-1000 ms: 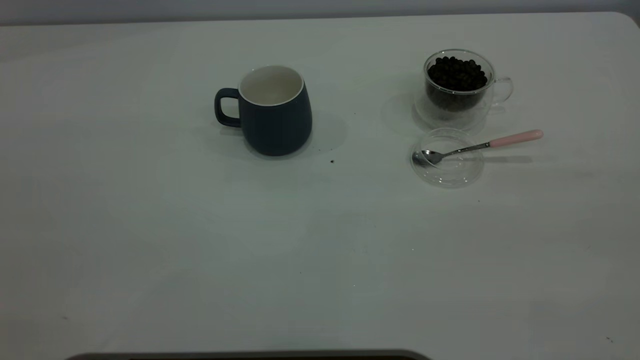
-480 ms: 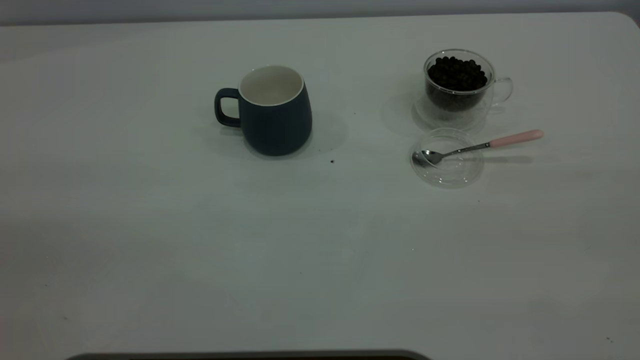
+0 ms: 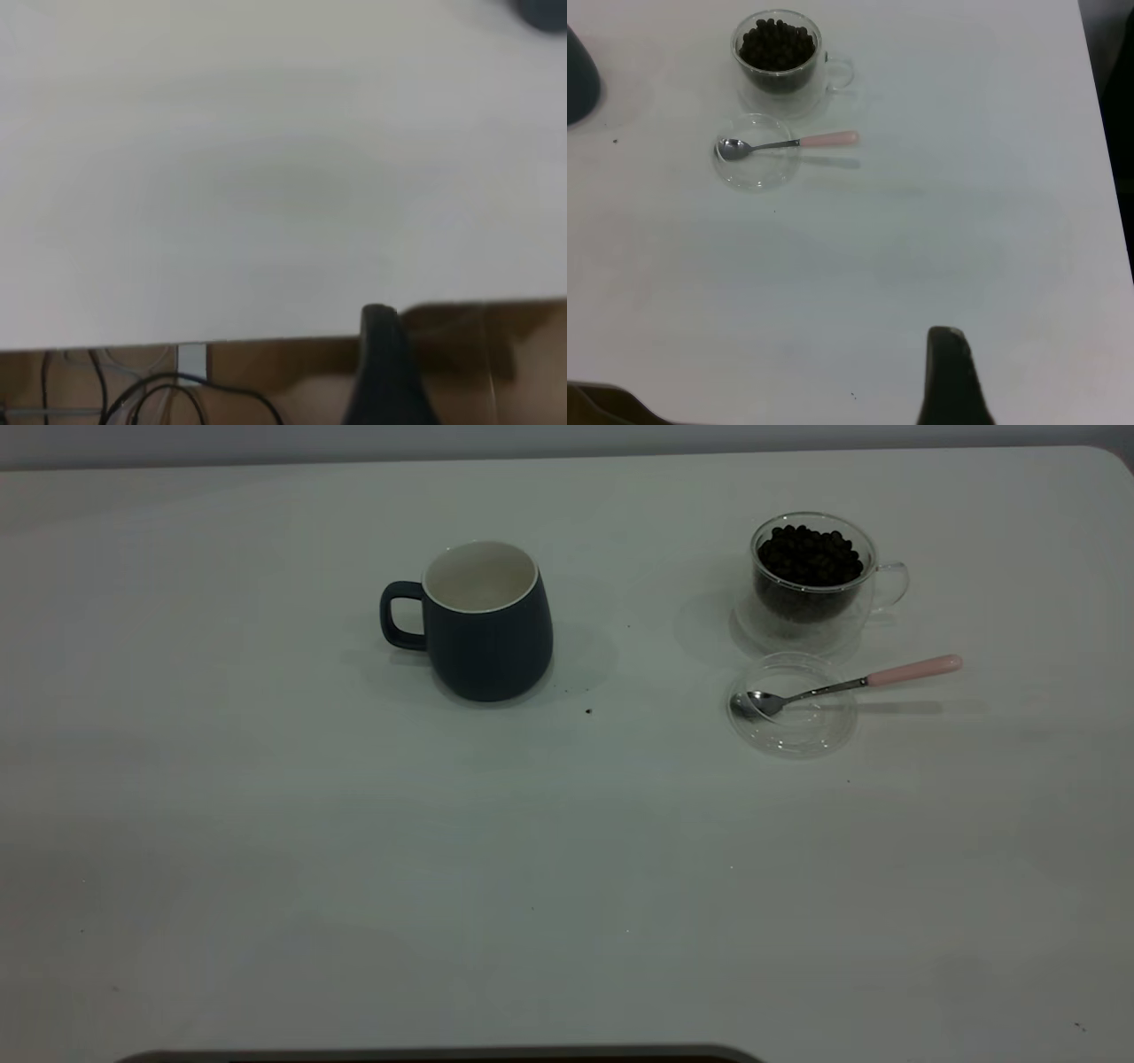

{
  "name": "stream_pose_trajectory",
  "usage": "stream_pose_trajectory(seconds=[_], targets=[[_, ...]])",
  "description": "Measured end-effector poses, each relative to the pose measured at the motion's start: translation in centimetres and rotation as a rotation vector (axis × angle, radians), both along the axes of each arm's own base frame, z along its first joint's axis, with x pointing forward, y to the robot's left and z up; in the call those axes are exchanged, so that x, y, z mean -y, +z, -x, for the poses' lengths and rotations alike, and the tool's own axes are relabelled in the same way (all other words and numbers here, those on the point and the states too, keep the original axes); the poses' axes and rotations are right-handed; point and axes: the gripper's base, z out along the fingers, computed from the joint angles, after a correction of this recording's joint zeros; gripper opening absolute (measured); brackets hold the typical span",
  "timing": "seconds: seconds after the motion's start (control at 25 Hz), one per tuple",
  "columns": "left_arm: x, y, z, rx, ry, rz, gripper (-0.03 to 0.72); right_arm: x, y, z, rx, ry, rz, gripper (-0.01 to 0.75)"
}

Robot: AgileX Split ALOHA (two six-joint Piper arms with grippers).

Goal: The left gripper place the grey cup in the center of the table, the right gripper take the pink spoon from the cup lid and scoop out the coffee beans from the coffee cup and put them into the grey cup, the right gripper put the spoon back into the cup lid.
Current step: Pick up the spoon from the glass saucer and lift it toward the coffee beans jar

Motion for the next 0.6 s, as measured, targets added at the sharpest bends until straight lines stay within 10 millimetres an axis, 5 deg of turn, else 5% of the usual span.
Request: stream_pose_trajectory(seconds=[0.2, 0.6], targets=[[0.0, -0.1, 1.6, 0.111, 0.033, 0.001, 0.567, 0.0, 0.0, 0.0, 0.000, 0.000, 0.000, 0.531], [0.0, -0.1, 1.7, 0.114, 0.033, 0.001, 0.567, 0.0, 0.0, 0.0, 0.000, 0.000, 0.000, 0.531]])
